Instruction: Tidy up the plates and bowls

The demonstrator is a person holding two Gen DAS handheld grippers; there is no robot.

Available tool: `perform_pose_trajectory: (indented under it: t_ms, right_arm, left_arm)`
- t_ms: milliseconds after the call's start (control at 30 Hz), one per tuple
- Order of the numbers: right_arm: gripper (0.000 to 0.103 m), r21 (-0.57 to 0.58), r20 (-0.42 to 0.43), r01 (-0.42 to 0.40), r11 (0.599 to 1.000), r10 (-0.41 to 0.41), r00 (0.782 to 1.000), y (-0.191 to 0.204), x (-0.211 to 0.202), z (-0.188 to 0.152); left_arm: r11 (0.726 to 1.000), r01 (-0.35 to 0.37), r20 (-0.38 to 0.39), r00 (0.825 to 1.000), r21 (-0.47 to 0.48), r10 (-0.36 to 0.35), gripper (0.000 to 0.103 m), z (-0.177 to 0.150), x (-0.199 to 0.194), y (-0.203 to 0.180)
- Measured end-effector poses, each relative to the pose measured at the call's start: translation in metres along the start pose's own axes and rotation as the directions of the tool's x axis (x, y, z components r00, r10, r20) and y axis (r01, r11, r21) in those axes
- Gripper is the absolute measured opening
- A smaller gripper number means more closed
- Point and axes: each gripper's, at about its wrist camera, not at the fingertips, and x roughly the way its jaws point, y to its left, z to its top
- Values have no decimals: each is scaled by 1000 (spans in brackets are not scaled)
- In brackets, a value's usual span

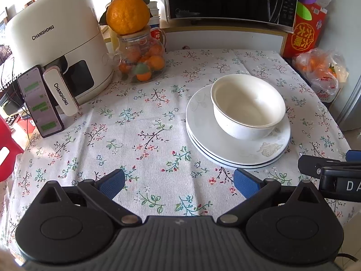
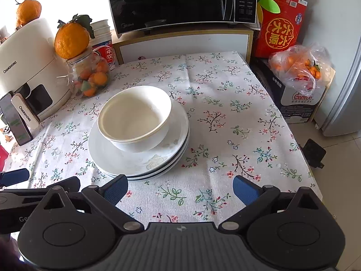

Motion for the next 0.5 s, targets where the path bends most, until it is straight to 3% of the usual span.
perform_pose_trajectory:
  t_ms: [500]
  right_arm:
    - [96, -5, -9, -2, 1000, 2, 1000, 1, 1, -1]
  left_arm:
    - [1000, 0, 0, 1000, 0, 0, 103, 0, 0, 2]
